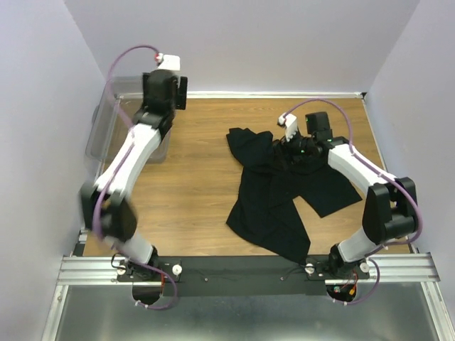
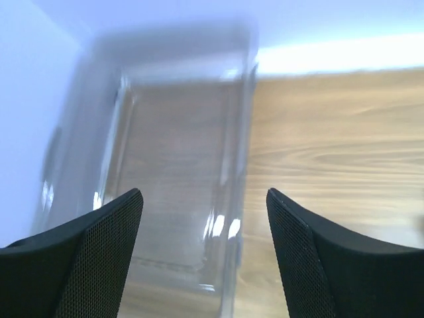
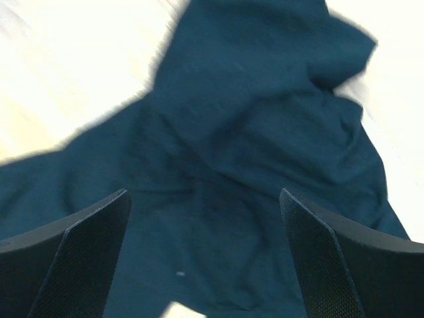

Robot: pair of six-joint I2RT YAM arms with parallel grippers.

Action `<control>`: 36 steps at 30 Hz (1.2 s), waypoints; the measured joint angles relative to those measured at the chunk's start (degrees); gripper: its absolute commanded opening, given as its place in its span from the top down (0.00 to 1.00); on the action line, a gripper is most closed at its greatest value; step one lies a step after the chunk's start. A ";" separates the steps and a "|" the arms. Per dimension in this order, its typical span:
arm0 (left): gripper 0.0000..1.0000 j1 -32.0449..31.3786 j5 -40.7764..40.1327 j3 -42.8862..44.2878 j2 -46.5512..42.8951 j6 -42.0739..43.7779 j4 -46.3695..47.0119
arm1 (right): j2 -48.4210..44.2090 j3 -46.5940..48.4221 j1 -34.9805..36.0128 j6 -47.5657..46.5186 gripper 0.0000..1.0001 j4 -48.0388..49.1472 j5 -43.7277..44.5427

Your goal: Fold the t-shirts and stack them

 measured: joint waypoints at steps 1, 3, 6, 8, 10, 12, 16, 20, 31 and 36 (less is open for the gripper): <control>0.08 -0.50 2.25 -2.93 -5.46 -0.61 1.31 | 1.46 -0.24 0.50 -1.60 0.00 -0.04 2.60; 0.08 -0.98 9.33 -12.07 -20.15 -2.47 7.34 | 3.37 -0.87 2.14 -4.17 0.00 -0.20 6.78; 0.08 -0.66 16.52 -22.56 -35.10 -4.70 13.68 | 6.36 -1.44 7.13 -6.47 0.00 -0.46 12.92; 0.08 -0.46 20.33 -29.27 -41.90 -6.21 15.96 | 8.50 -1.46 13.18 -7.04 0.02 0.44 18.80; 0.08 -0.46 23.34 -35.56 -45.42 -7.37 16.81 | 11.43 -0.48 19.54 -6.97 0.05 1.09 25.14; 0.08 -0.59 24.85 -41.75 -47.41 -7.93 16.44 | 14.64 1.84 24.02 -6.58 0.16 1.44 30.82; 0.08 -0.63 25.66 -50.16 -48.76 -8.39 11.85 | 20.02 6.71 27.17 -4.76 0.61 3.23 41.29; 0.10 -0.63 27.78 -50.12 -50.21 -8.52 12.44 | 20.70 6.47 26.60 -4.20 0.89 4.33 48.65; 0.14 -9.01 42.18 -47.76 -36.35 -14.88 17.46 | -7.06 1.31 8.48 -1.07 0.99 4.76 31.39; 0.12 -22.10 40.79 -44.22 -19.26 -21.33 16.15 | -6.56 -0.55 8.81 -0.52 0.99 4.59 25.22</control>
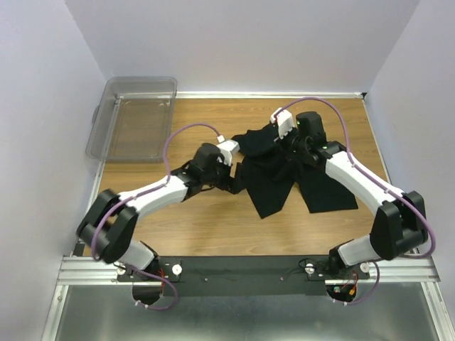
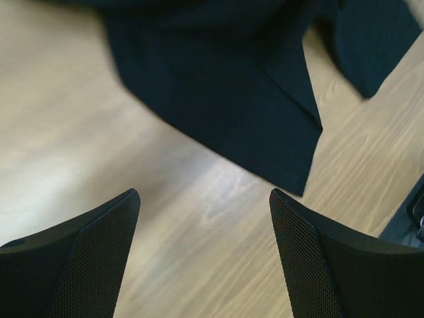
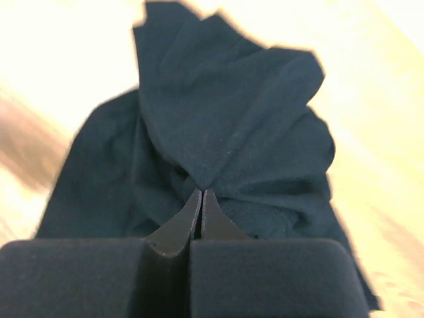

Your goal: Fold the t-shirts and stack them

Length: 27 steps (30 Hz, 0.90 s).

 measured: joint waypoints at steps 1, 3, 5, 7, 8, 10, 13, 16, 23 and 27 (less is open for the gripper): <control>0.12 -1.44 -0.26 0.44 2.56 -1.05 0.02 | 0.98 -0.22 0.00 0.20 0.99 -0.35 -0.68; 0.13 -2.93 -0.72 1.03 7.02 -2.80 0.59 | 2.38 -0.48 -0.02 0.57 0.99 -0.83 -1.27; 0.13 -3.28 -0.96 1.27 10.67 -4.04 2.16 | 3.56 -0.57 -0.07 1.18 1.00 -1.11 -1.46; 0.13 -3.52 -1.03 2.99 15.32 -5.27 3.56 | 3.72 -0.55 -0.17 1.84 0.99 -1.14 -1.55; 0.14 -3.85 -1.20 4.04 17.53 -5.75 4.28 | 3.72 -0.55 -0.31 1.99 0.99 -1.14 -1.55; 0.19 -4.83 -1.38 6.56 20.94 -6.45 5.49 | 3.78 -0.55 -0.48 2.40 0.99 -1.14 -1.73; 0.44 -6.27 -2.38 10.19 24.37 -7.43 6.05 | 4.09 -0.55 -0.74 2.97 0.99 -1.14 -1.92; 1.00 -7.06 -3.41 12.31 27.02 -8.63 6.25 | 4.31 -0.55 -1.01 3.39 0.99 -1.14 -2.03; 1.00 -7.10 -9.77 10.93 25.42 -9.22 4.42 | 4.33 -0.52 -3.10 4.57 0.98 -1.14 -1.86; 1.00 -6.62 -15.30 4.76 14.47 -9.64 1.68 | 4.33 -0.52 -6.29 5.29 0.89 -1.29 -1.99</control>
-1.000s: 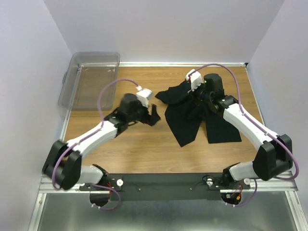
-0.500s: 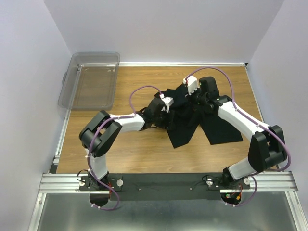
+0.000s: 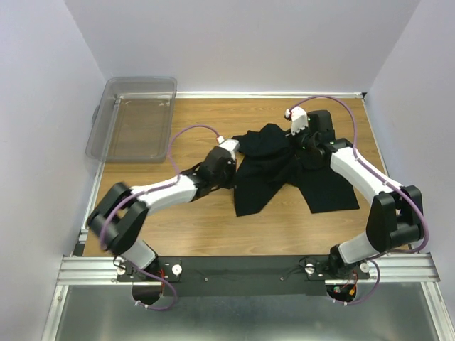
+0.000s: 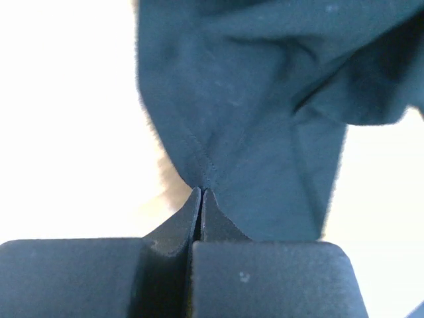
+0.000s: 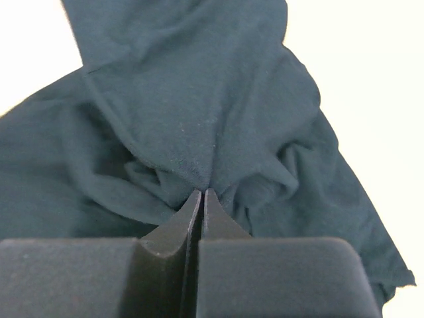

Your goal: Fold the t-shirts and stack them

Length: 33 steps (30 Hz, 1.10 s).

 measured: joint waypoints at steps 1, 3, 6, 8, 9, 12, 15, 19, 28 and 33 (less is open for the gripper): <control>1.00 0.20 -0.96 -1.55 -3.91 -0.22 -0.59 | 0.00 0.00 -0.42 0.13 0.89 -0.02 -0.11; 1.00 1.01 -1.97 -4.46 -10.78 -0.74 -0.70 | 0.33 0.04 -1.75 0.15 0.89 -0.83 -1.16; 1.00 2.84 -2.12 -9.60 -17.40 -2.03 0.37 | 1.70 0.39 -2.12 0.15 0.91 -1.95 -2.40; 1.00 4.26 -2.05 -13.88 -20.65 -3.28 0.24 | 2.82 0.48 -2.12 0.15 0.83 -2.75 -3.30; 1.00 4.61 -1.92 -14.64 -21.20 -3.85 0.28 | 3.13 0.48 -2.12 0.20 0.70 -3.19 -3.96; 1.00 7.74 -1.38 -21.14 -26.95 -5.88 -0.81 | 3.30 0.48 -2.23 0.11 0.23 -4.11 -5.88; 1.00 10.97 -0.09 -24.39 -34.49 -7.74 -2.16 | 3.34 0.48 -3.02 -0.11 0.18 -4.46 -6.19; 1.00 12.94 0.83 -25.35 -42.12 -9.46 -2.14 | 3.48 0.52 -3.87 -0.79 0.17 -5.11 -6.16; 1.00 12.94 3.67 -26.16 -42.86 -11.19 -2.19 | 13.33 6.03 -3.48 -3.06 0.75 -5.64 -7.61; 1.00 12.94 3.89 -26.60 -43.23 -12.02 -2.38 | 14.80 6.64 -2.12 -3.41 1.00 -6.49 -4.48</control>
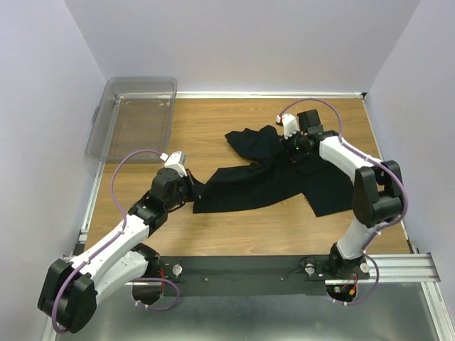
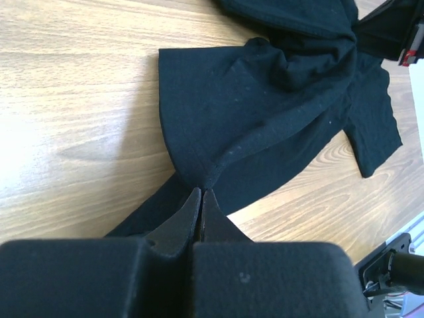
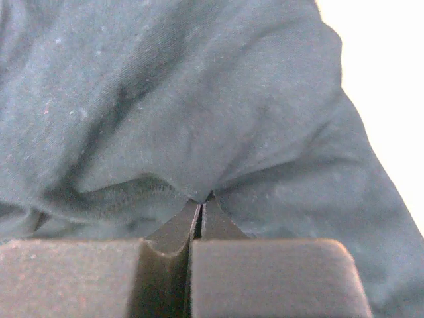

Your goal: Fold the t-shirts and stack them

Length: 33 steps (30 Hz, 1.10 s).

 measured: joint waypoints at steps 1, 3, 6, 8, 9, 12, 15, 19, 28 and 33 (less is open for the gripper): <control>1.00 0.00 -0.11 -0.04 -0.59 -0.22 -0.46 | -0.94 -0.02 0.17 0.17 0.99 -0.11 1.16; 1.00 0.00 -1.16 -0.04 -3.02 -0.72 -2.19 | -4.66 -0.09 0.39 0.44 0.99 -0.13 4.79; 1.00 0.02 -5.18 0.90 -10.34 -2.21 -6.64 | -16.15 -0.11 0.09 1.64 0.99 0.02 9.86; 1.00 0.15 -8.33 2.89 -15.43 -2.84 -9.64 | -24.13 0.57 -0.26 2.05 0.99 0.26 12.04; 1.00 0.15 -10.08 4.42 -17.53 -3.04 -11.13 | -26.64 1.22 -0.35 2.25 1.00 0.24 12.83; 1.00 0.28 -15.17 11.61 -22.29 -3.15 -14.38 | -34.97 5.90 -0.52 2.54 1.00 0.46 17.22; 1.00 0.28 -18.78 16.22 -25.22 -2.86 -15.67 | -37.97 12.76 -0.72 2.51 0.99 1.57 21.33; 1.00 0.44 -23.15 20.90 -27.34 -1.49 -17.49 | -38.38 17.59 -1.11 2.51 0.99 2.36 24.30; 1.00 0.48 -23.89 24.65 -28.96 1.40 -20.57 | -38.91 20.15 -1.11 3.10 0.99 -1.64 24.72; 1.00 0.48 -23.85 26.08 -27.39 2.03 -18.80 | -38.97 22.25 -1.11 3.10 0.99 -2.10 24.96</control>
